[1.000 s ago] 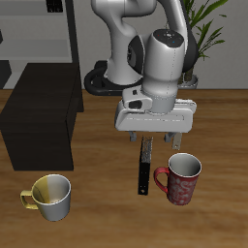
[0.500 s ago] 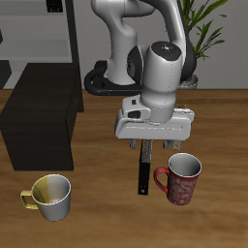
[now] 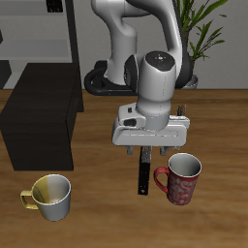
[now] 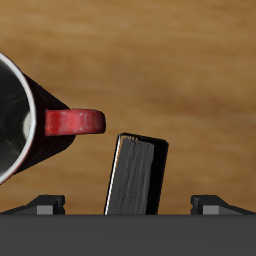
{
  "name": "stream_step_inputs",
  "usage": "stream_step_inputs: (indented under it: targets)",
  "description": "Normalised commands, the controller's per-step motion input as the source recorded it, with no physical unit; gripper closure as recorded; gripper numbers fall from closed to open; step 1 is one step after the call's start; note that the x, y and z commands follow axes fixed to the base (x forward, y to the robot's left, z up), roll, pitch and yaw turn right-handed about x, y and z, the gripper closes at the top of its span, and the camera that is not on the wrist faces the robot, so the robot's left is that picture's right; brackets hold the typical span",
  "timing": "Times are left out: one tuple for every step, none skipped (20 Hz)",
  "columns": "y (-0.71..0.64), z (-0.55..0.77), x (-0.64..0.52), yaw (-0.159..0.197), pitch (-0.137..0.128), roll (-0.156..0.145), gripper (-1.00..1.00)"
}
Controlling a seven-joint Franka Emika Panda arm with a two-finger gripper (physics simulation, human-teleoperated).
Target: Black book top region shelf and red mug top shelf
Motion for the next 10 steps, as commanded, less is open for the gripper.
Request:
stream_step_inputs:
  targets:
    - [-0.09,-0.27,0.02,-0.024,0.083,-0.017,-1.00]
    - [-0.05,-0.20,-0.01,-0.018,0.025,-0.007,-1.00]
    - [-0.04,-0.21,0.00,0.047,0.012,-0.039,-1.00]
    - [0.01,-0.16,-0.02,0.001,0.022,0.003,-1.00]
    - [0.06,0.00,-0.01,0.000,0.000,0.000,-1.00]
    - [0.02,-0.20,-0.04,-0.048,0.070,0.095,-1.00]
    - [-0.03,-0.04,-0.06,0.022,-0.014,-0.061,-1.00]
    - [-0.01,-0.04,-0.02,0.000,0.000,0.004,-1.00]
    - [-0.05,-0.08,-0.02,-0.005,0.021,0.016,-1.00]
    - [-0.05,-0.04,-0.01,0.001,0.017,0.005,1.00]
